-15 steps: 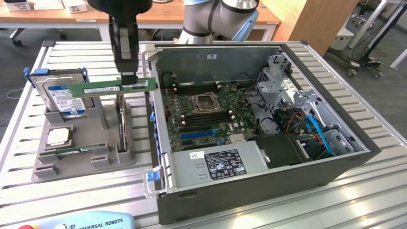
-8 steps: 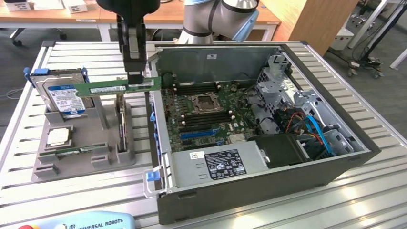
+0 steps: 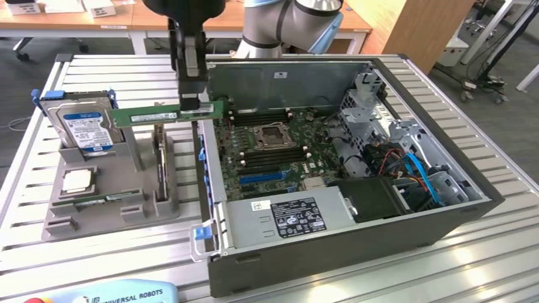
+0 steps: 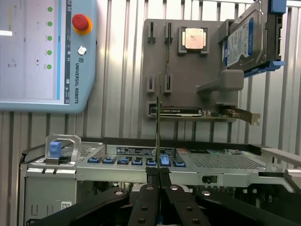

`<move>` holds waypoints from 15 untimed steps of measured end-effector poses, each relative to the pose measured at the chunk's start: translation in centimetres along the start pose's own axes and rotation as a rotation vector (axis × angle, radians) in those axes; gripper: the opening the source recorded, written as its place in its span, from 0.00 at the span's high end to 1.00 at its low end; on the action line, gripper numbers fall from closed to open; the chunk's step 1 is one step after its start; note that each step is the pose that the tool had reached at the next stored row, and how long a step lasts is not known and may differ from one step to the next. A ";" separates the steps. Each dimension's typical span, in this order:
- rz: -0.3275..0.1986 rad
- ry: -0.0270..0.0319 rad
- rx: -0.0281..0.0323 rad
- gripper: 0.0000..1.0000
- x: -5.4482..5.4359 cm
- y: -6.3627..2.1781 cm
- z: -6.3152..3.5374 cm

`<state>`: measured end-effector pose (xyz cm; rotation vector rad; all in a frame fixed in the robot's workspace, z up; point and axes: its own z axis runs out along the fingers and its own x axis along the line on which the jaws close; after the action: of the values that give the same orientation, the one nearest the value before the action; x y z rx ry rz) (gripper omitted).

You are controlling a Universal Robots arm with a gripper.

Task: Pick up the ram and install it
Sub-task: 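Pick up the ram and move it above insertion slot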

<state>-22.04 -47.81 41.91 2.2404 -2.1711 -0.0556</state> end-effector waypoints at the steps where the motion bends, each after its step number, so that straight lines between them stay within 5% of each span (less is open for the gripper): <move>1: 0.000 0.0000 0.0000 0.89 0.0 -0.17 0.00; 15: 0.000 0.0000 0.0000 0.89 -0.1 -3.27 -0.13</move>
<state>-18.77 -47.66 41.91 2.2404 -2.1712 -0.0556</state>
